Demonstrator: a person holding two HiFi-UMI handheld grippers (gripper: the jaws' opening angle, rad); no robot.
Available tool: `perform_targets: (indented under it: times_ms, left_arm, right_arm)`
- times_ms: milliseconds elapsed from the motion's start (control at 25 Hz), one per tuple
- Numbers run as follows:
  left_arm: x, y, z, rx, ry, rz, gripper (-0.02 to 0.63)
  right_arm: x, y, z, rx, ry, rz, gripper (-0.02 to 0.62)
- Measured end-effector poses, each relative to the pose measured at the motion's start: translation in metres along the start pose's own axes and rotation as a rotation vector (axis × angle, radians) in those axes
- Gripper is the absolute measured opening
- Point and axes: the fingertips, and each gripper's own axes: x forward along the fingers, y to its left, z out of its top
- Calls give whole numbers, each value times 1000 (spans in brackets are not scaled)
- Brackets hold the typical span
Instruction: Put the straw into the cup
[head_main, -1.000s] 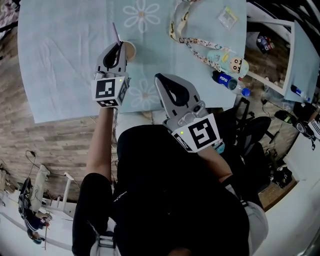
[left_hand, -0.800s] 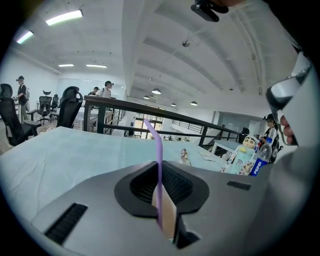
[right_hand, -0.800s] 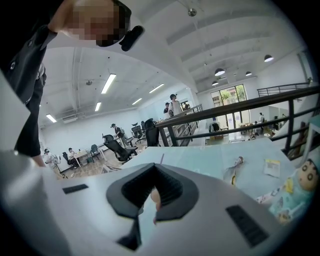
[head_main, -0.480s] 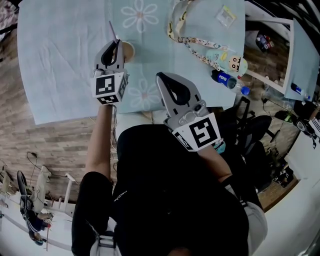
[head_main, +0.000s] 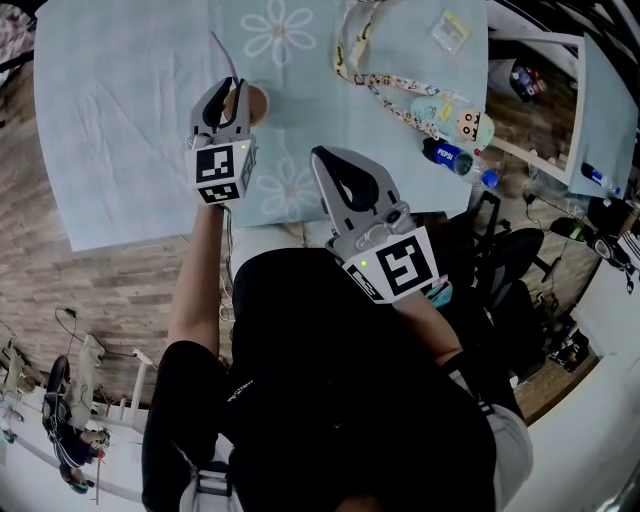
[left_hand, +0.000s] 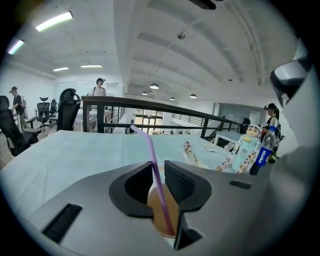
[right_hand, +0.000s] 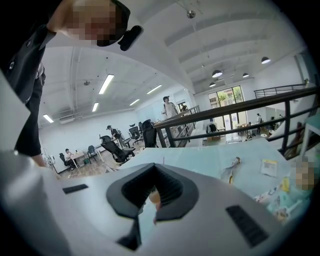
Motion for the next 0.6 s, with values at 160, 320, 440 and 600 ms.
perform_targets:
  times_ms: [160, 320, 440, 600]
  left_arm:
    - [-1, -2, -1, 6, 0, -17, 98]
    - [-9, -4, -3, -14, 1, -40, 144]
    - [-19, -4, -5, -18, 12, -68, 153]
    - [-44, -3, -1, -18, 11, -116, 126]
  right_arm:
    - [0, 3, 1, -4, -7, -8, 9]
    - [0, 9, 5, -12, -22, -22, 8]
    - [-1, 17, 11, -19, -38, -38, 8]
    - [-1, 35, 18, -29, -64, -59, 8]
